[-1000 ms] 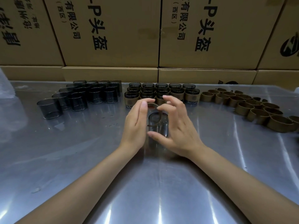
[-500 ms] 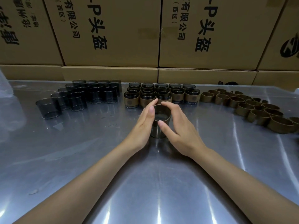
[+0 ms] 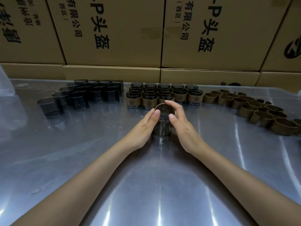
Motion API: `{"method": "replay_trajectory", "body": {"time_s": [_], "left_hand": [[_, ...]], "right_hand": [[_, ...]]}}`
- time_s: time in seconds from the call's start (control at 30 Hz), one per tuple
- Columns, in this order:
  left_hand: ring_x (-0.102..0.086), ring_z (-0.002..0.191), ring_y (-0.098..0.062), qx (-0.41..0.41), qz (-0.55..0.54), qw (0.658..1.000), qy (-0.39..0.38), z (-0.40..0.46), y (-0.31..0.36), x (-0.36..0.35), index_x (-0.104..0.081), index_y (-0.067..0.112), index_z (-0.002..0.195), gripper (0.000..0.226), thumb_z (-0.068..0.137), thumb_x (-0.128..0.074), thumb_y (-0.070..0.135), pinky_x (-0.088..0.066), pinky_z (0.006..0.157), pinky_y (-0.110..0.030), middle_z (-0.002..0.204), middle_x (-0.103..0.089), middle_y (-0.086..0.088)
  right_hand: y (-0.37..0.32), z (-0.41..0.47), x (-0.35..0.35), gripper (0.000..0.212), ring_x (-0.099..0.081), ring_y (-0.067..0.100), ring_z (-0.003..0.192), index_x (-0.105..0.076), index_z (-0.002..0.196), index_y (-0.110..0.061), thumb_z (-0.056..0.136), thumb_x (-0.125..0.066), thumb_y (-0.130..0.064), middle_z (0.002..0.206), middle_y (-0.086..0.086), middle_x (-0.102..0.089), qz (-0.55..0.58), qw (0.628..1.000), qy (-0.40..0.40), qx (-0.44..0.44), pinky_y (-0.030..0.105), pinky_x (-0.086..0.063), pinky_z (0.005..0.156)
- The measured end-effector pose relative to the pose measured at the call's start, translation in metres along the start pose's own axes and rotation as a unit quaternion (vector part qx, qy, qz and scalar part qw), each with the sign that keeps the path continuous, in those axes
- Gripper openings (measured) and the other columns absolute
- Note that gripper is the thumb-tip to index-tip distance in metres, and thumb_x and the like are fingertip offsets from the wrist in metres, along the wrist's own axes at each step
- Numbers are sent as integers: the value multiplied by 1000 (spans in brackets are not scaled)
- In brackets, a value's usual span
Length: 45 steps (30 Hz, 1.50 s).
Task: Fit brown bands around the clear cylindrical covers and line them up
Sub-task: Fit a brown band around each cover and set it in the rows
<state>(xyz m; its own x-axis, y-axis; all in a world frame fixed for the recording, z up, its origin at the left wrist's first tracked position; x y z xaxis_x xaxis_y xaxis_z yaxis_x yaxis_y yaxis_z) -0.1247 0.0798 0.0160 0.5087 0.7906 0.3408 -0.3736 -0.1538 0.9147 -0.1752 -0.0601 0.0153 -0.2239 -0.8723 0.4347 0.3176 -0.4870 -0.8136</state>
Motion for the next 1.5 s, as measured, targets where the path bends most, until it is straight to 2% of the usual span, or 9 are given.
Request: {"method": "replay_trajectory", "body": {"time_s": [0.17,0.3,0.47,0.67,0.9,1.07,1.2,1.33,1.5], "left_hand": [[-22,139,6,13,50,998,-46,0,3,7,-25,34,149,78,81,-27,72,-20,112,-9,151,-30,25],[-14,147,-6,39,83,994,-63,3,1,13,-10,23,155,93,79,-28,73,-15,122,-34,162,-15,8],[-40,134,-4,27,56,997,-39,-4,4,9,-37,25,143,72,83,-30,64,-27,109,-21,141,-47,12],[-33,141,-6,24,-38,999,-1,-7,6,-1,-35,31,148,74,85,-26,71,-23,120,-39,151,-41,9],[-66,100,1,17,-141,989,45,-12,9,-6,-59,39,113,32,101,-31,48,-52,77,-12,103,-72,20],[-67,107,-14,18,-180,981,68,-12,10,-7,-61,27,121,37,102,-34,44,-51,99,-39,113,-71,2],[-62,117,-16,24,-211,974,80,-13,12,-8,-49,24,139,56,92,-45,54,-44,107,-45,128,-64,0],[-57,124,-18,41,-232,968,86,-14,10,-11,-37,22,147,82,78,-53,62,-42,109,-44,138,-56,-1],[-61,117,-16,68,-281,950,118,-13,11,-16,-36,23,147,52,99,-49,35,-50,100,-39,137,-56,-1]], "right_hand": [[8,3,-1,58,-45,1,129,-34,145,-37,89,-33,-56,137,-22,-49,56,996,-1,-65,41,-32,114],[10,2,-2,48,-46,7,130,-45,141,-37,99,-30,-54,138,-12,-54,52,995,-22,-84,40,-32,114],[10,3,-4,54,-40,1,129,-41,141,-41,97,-19,-63,142,-12,-49,22,992,-38,-121,26,-27,107],[0,1,-11,43,-50,6,126,-50,122,-44,92,-27,-65,128,-13,-59,116,988,1,-101,36,-34,113],[-11,-3,-11,35,-58,7,118,-56,111,-42,91,-34,-59,116,-16,-65,157,983,49,-84,43,-41,109],[-15,-5,-11,27,-61,11,114,-59,107,-37,102,-32,-42,114,-8,-66,176,978,74,-78,47,-44,105],[-16,-7,-11,31,-59,7,116,-56,113,-42,96,-33,-53,119,-12,-64,177,978,76,-74,43,-45,106],[-14,-7,-12,72,-47,14,131,-40,143,-29,81,-31,-65,141,-3,-51,168,978,85,-87,46,-36,112],[-12,-5,-11,42,-39,10,134,-28,146,-38,104,-25,-41,151,-5,-37,164,974,121,-102,35,-32,114]]}}
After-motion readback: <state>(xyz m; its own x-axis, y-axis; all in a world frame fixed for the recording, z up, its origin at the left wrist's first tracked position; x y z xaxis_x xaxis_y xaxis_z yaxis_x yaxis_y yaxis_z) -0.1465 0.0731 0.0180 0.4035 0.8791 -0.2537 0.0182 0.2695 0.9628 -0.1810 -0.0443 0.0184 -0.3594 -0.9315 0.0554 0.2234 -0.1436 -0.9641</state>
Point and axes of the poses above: each hand's wrist, its own z-axis towards the middle knuckle, its own x-axis out of the back of the hand, y = z × x, the point moved 2 cm from there along z, towards the middle knuckle
